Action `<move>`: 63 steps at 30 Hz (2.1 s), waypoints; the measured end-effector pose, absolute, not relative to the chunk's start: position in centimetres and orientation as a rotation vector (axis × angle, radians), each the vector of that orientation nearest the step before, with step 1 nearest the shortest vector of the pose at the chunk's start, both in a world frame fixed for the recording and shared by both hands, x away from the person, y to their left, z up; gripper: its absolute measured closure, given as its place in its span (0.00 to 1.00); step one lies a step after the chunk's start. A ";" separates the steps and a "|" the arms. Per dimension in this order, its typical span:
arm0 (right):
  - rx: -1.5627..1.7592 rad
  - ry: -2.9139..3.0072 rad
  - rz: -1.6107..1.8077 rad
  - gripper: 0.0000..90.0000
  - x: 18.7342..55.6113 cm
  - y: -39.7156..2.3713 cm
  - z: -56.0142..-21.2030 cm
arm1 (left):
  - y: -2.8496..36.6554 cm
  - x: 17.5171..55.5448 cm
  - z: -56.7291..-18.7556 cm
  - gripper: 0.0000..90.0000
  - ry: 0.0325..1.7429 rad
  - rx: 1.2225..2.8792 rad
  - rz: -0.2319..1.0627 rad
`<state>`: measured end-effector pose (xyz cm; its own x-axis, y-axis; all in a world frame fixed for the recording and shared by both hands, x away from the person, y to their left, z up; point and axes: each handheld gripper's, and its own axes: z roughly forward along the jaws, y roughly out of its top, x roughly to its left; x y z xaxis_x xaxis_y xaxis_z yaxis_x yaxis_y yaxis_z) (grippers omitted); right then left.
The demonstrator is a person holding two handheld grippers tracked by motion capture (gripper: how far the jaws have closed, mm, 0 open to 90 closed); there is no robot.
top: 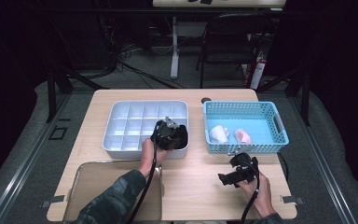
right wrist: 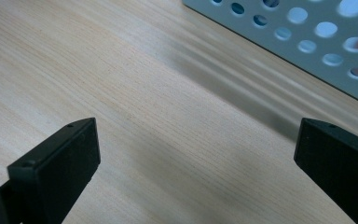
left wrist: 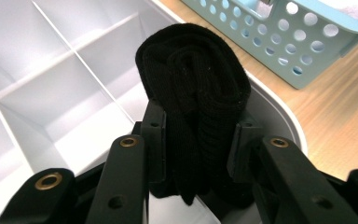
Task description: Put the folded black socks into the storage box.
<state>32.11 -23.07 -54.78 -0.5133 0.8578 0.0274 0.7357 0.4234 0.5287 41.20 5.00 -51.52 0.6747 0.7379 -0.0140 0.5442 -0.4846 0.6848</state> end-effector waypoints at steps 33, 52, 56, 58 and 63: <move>1.399 2.427 0.714 0.00 32.0 -23.2 -54.8 | 4.8 43.0 -52.2 0.74 1.059 2.258 0.059; 1.404 2.437 0.694 0.00 32.2 -23.4 -55.0 | 5.2 43.0 -50.3 0.51 1.010 2.256 0.066; 1.402 2.434 0.692 0.00 32.1 -23.4 -54.9 | 5.5 42.9 -49.8 0.48 1.001 2.244 0.083; 1.414 2.444 0.705 0.00 32.2 -23.4 -55.1 | 5.5 43.2 -49.9 0.48 0.995 2.257 0.071; 1.425 2.441 0.711 0.01 32.2 -23.4 -55.2 | 5.1 43.5 -50.7 0.67 0.963 2.317 0.022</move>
